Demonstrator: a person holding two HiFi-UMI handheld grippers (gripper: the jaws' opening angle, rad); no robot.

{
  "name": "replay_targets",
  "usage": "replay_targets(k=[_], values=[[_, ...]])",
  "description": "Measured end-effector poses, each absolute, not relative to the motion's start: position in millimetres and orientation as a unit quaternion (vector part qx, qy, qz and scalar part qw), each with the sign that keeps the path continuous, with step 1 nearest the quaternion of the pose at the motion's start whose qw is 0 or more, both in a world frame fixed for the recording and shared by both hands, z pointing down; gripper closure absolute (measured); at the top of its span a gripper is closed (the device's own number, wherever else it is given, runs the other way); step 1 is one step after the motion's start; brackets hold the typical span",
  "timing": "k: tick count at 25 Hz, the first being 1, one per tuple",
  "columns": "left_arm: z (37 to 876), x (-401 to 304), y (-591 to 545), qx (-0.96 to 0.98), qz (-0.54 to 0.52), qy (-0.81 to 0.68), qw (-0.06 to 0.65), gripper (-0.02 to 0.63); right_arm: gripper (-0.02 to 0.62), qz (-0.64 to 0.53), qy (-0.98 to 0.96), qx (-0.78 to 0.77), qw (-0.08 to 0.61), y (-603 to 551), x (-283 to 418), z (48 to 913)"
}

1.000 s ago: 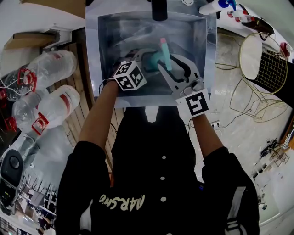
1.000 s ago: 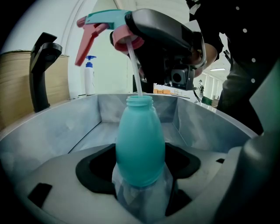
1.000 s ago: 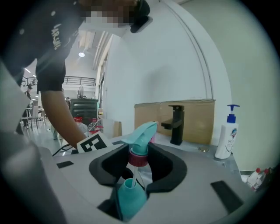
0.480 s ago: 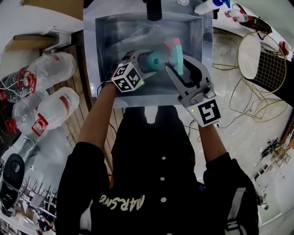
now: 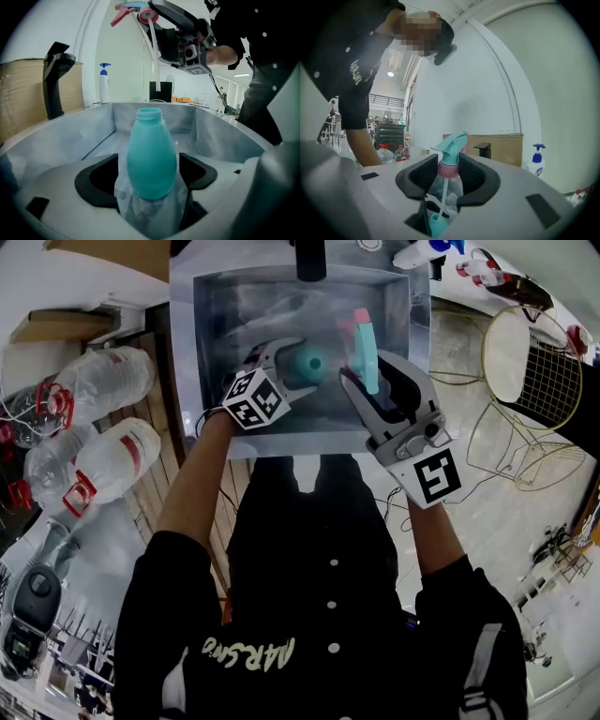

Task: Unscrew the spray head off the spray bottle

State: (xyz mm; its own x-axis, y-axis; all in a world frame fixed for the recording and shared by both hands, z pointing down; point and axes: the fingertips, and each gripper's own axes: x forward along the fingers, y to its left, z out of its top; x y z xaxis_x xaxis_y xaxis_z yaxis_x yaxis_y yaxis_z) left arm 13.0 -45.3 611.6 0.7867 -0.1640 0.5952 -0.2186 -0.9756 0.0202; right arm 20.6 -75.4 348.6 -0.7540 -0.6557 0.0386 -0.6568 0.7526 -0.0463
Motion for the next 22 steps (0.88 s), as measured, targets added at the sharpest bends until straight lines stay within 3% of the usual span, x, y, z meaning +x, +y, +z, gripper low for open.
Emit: replay_targets(k=[22], values=[[439.6, -64.5, -45.2, 0.924, 0.211, -0.32, -0.006, 0.212, 0.443, 0.009, -0.929, 0.37, -0.012, -57.4, 54.4, 280.2]])
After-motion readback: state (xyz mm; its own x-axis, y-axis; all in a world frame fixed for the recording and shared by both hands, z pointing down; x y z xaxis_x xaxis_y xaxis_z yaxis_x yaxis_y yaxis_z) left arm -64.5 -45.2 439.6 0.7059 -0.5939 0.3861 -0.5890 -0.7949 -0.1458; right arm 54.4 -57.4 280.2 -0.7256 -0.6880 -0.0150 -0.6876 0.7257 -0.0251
